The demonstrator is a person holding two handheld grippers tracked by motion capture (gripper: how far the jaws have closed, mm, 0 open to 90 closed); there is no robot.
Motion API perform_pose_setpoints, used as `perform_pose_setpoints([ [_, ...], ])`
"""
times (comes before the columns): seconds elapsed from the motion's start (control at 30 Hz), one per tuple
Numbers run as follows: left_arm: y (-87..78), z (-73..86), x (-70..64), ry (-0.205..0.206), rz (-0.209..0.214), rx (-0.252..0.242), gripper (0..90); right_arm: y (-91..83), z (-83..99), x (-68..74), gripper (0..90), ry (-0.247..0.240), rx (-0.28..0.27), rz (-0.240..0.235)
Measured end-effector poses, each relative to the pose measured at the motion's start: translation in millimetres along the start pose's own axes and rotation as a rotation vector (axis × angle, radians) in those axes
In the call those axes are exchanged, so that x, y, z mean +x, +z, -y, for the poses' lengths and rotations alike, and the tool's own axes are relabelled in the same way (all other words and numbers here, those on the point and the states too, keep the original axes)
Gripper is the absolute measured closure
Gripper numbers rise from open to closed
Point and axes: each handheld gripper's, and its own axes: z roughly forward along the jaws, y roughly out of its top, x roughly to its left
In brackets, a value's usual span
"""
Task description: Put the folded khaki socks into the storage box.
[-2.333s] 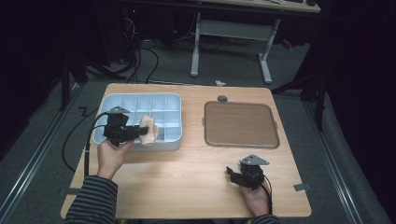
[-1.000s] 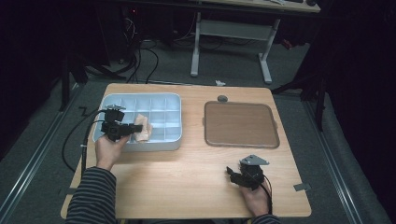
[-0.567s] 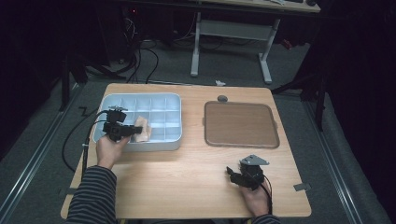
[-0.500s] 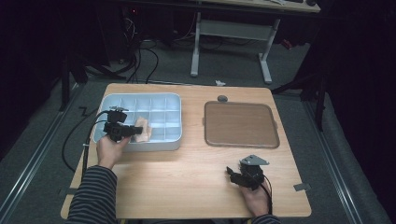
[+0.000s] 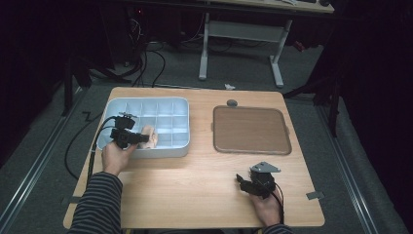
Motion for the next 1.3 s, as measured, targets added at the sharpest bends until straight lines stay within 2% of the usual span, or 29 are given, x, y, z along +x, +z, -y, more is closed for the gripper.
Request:
perform_pose_setpoints([
  [0.1,2.6,0.7,-1.9,0.016,-0.022,0.026,75.8,0.0,0.0,0.0,35.3,0.000,0.000,0.000],
  [0.3,6.3,1.3,-2.1,0.030,-0.037,0.047,75.8,0.1,0.0,0.0,35.3,0.000,-0.001,0.000],
  [0.7,9.6,1.0,-0.1,0.044,-0.035,0.071,75.7,0.0,0.0,0.1,35.3,0.001,0.000,0.000],
  [0.83,14.7,1.4,-1.2,0.064,-0.063,0.101,75.6,0.0,0.0,0.0,35.3,0.000,0.000,0.000],
  [1.1,15.9,1.6,-0.6,0.060,-0.060,0.108,73.4,0.0,0.0,0.0,35.3,0.000,0.000,0.000],
  [1.3,12.7,1.9,-2.1,0.049,-0.051,0.083,66.6,0.0,0.0,0.0,35.3,0.000,0.000,0.000],
])
